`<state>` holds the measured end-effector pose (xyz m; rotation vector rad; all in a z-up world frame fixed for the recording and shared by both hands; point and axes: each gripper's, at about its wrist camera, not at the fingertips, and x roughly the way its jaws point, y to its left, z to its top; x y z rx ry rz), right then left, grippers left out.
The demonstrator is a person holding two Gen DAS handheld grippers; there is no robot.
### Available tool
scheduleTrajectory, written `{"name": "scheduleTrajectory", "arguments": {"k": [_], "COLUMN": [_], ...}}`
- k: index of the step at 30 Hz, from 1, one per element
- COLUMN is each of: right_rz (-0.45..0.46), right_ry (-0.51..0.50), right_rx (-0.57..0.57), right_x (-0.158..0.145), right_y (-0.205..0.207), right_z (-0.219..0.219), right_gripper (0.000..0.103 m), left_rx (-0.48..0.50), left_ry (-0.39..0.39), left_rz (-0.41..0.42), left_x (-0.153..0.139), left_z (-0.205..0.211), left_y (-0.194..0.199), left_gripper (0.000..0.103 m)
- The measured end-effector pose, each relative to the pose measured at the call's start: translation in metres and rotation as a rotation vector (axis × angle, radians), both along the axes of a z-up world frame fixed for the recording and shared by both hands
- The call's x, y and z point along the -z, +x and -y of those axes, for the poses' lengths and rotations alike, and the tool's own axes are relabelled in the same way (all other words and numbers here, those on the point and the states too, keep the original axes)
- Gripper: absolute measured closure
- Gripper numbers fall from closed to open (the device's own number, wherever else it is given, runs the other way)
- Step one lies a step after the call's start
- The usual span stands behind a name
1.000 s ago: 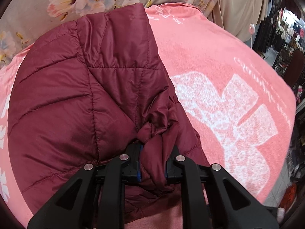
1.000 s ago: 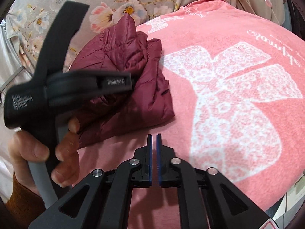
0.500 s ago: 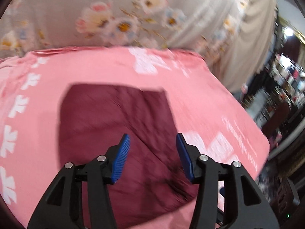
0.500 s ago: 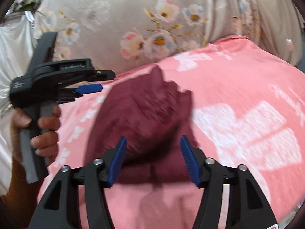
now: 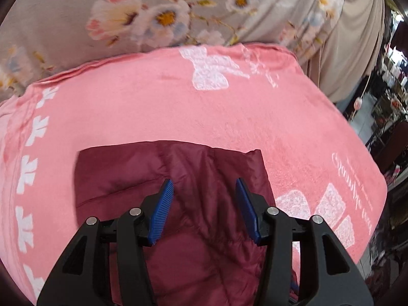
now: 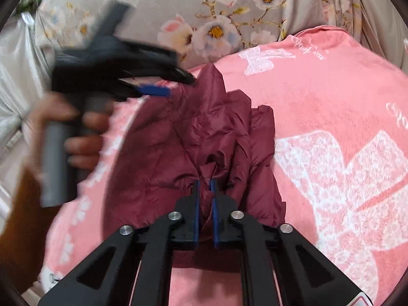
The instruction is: Fold large clothes
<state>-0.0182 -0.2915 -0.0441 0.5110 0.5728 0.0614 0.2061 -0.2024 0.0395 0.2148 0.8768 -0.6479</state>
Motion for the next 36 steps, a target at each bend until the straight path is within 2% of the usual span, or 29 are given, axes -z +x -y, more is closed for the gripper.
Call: {"name": "scheduleTrajectory", "arguments": {"k": [2,4,7,9,18,26,36], "right_rz": [0.098,0.137,0.08,0.025,-0.054,-0.088,-0.102], "right_ry": [0.053,0.041,0.033,0.062,0.108,0.132,0.137], "right_rx": [0.012,0.054,0.108,0.119,0.132,0.134,0.128], "right_x": [-0.012,-0.017,0.003,0.022,0.059,0.07,0.074], "right_y": [-0.022,-0.038,-0.043,-0.042,-0.033,-0.025,-0.018], "right_z": [0.011,0.017,0.021,0.024,0.026,0.031,0.034], "right_gripper": [0.099,0.099,0.099,0.099,0.099,0.099,0.1], "left_rx": [0.005,0.019,0.049,0.054,0.03,0.012,0.003], "left_ry": [0.03,0.045,0.064,0.087,0.148,0.175,0.167], "left_rz": [-0.022,-0.03,-0.035,-0.026,0.014,0.048,0.064], "left_x": [0.012,0.02,0.031,0.039,0.068,0.084,0.095], "left_z": [0.015,0.027,0.045,0.057,0.074,0.08,0.08], "left_y": [0.007,0.008,0.003,0.001,0.003,0.006,0.011], "left_gripper": [0.056,0.058,0.058,0.058,0.057,0.057,0.056]}}
